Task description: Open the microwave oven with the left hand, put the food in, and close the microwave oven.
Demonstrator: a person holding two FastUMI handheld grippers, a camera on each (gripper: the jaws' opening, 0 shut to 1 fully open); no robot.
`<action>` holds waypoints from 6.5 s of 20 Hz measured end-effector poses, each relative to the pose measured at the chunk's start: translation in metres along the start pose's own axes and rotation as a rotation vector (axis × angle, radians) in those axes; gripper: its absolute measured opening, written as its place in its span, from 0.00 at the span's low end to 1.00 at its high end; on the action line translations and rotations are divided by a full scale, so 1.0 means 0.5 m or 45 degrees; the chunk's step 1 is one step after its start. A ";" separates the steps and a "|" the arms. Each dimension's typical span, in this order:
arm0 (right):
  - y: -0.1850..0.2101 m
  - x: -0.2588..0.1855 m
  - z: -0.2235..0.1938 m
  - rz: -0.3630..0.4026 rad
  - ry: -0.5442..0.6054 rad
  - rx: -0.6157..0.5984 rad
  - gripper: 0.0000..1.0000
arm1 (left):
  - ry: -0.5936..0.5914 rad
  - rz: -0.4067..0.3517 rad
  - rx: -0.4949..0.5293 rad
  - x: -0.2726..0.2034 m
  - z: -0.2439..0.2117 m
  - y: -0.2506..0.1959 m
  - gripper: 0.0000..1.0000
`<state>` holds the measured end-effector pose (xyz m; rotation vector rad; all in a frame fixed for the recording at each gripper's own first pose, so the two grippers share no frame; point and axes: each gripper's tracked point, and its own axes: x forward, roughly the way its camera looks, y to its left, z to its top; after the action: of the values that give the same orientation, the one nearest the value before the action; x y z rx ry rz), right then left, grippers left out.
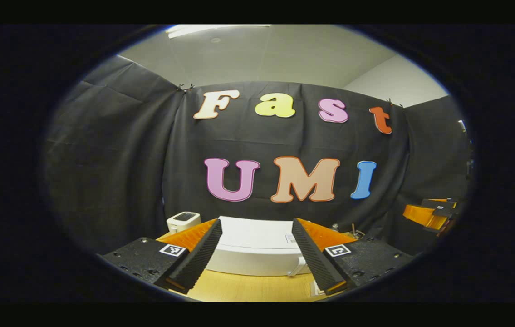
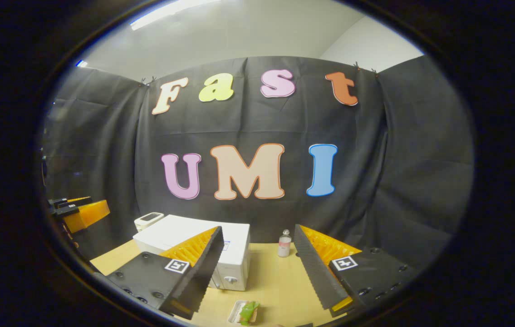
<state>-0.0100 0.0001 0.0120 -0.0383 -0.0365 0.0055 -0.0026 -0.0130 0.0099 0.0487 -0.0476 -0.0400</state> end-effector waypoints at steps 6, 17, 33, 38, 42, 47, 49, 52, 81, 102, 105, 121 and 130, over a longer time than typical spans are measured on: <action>0.002 -0.008 -0.007 -0.013 0.011 -0.001 0.92 | 0.039 -0.015 0.037 0.007 -0.018 0.002 0.92; 0.018 0.000 -0.084 0.002 0.119 0.026 0.92 | 0.380 -0.071 -0.071 0.030 -0.232 -0.018 0.96; -0.091 0.035 -0.165 -0.159 0.242 0.106 0.97 | 0.790 -0.260 0.025 0.127 -0.554 -0.164 0.97; -0.119 0.033 -0.182 -0.190 0.271 0.101 0.97 | 0.877 -0.303 0.029 0.158 -0.628 -0.209 0.96; -0.137 0.032 -0.188 -0.198 0.285 0.090 0.98 | 0.919 -0.300 0.049 0.187 -0.669 -0.227 0.96; -0.149 0.040 -0.206 -0.197 0.317 0.092 0.97 | 0.950 -0.291 0.075 0.217 -0.703 -0.248 0.88; -0.153 0.041 -0.217 -0.195 0.335 0.087 0.98 | 0.966 -0.289 0.074 0.223 -0.714 -0.255 0.87; -0.159 0.042 -0.231 -0.182 0.361 0.089 0.98 | 0.978 -0.282 0.056 0.228 -0.724 -0.266 0.79; -0.130 -0.035 -0.289 -0.080 0.464 0.122 0.92 | 0.867 -0.130 -0.032 0.236 -0.723 -0.244 0.13; 0.004 0.015 -0.337 0.315 0.524 0.052 0.92 | 0.873 0.125 -0.096 -0.146 -0.690 -0.018 0.31; 0.013 0.005 -0.335 0.323 0.525 0.036 0.92 | 0.859 0.181 -0.120 -0.172 -0.686 0.016 0.47; 0.183 -0.151 -0.321 0.162 0.483 0.036 0.92 | 0.825 0.162 -0.108 -0.326 -0.618 0.276 0.96; 0.248 -0.236 -0.368 0.107 0.538 0.010 0.92 | 0.784 0.290 -0.117 -0.352 -0.599 0.492 0.94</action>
<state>-0.1218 0.1163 -0.1807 -0.0328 0.3877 0.0810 -0.1541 0.2541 -0.2848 -0.0377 0.5635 0.2016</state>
